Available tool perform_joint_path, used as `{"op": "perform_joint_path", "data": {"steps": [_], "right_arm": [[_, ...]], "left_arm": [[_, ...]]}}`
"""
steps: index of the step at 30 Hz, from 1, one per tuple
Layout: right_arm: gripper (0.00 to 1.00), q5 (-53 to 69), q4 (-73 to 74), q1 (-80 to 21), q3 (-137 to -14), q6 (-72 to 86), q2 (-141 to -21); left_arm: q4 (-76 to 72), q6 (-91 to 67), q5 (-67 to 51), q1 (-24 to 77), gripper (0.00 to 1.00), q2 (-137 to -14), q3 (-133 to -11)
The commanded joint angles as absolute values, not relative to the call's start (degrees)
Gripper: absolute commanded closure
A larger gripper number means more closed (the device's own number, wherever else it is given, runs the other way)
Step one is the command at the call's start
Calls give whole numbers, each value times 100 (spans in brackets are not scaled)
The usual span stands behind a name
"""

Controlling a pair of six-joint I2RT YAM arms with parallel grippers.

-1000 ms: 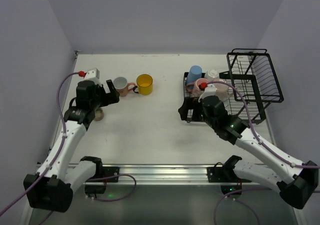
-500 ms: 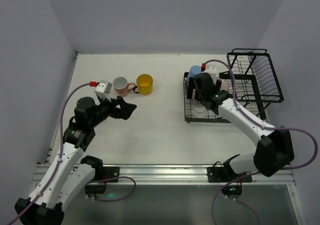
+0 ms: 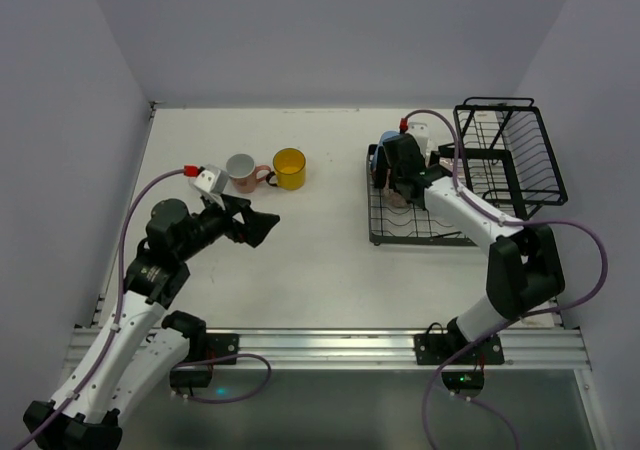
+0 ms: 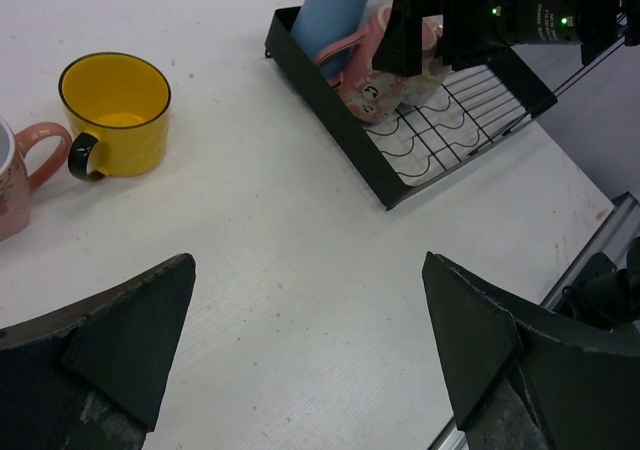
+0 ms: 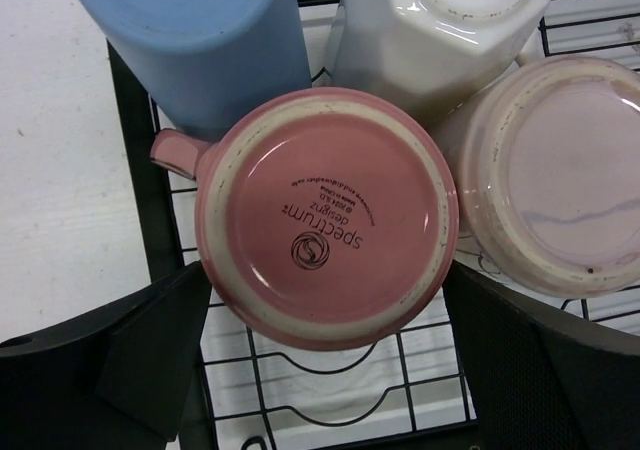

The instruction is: Unload the cups from the dish rack

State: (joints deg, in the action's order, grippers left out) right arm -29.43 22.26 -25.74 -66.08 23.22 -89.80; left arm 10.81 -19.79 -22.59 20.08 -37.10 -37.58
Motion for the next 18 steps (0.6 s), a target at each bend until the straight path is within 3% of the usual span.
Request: {"op": "perform_joint_path", "data": {"steps": [1, 18], "right_arm": [[1, -3103, 1899, -2496, -6882, 2119, -9131], [1, -2681, 1134, -2268, -6925, 1969, -9712]], "left_arm": [[1020, -1811, -2364, 2083, 0, -3665, -3832], [1011, -1802, -2399, 2083, 0, -3735, -3823]]}}
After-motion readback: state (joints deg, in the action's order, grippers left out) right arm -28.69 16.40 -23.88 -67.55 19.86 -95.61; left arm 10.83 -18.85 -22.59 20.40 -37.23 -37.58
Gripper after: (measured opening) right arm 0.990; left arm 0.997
